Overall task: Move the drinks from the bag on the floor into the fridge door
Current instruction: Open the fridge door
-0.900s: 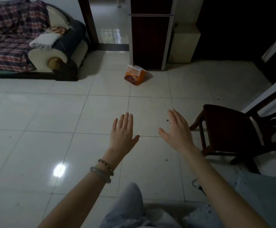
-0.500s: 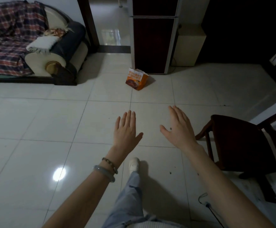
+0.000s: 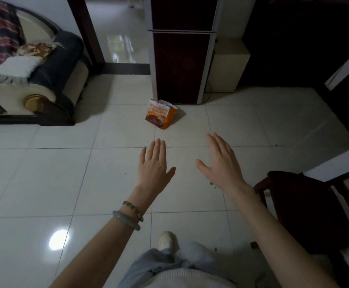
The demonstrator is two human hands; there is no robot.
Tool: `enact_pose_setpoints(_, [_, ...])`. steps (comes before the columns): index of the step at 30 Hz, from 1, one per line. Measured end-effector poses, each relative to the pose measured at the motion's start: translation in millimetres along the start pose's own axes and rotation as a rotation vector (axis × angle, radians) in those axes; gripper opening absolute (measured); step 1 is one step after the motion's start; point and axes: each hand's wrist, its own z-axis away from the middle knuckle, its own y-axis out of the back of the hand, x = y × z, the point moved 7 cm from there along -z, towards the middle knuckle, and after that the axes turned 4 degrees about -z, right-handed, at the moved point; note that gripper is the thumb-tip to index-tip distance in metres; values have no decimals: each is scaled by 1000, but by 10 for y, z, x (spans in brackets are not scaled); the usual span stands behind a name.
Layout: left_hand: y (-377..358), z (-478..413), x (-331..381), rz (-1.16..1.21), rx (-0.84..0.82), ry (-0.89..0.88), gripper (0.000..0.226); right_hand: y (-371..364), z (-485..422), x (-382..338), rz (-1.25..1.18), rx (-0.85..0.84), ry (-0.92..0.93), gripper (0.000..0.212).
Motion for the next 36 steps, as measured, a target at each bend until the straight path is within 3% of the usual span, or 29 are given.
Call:
enact_pose_setpoints(9, [-140,-1051,-204,36,-25,30,82,9,-1103,196,-60,24,-7,77])
enact_pose_setpoints(23, [-171,-3669,-466,30,8,97,83,169,-3756,652,-131,-20,12,80])
enact_pose_setpoints(36, [-424,-5203,-1006,87,-3,203,80,-72,-5470,743,-109,-113,14,83])
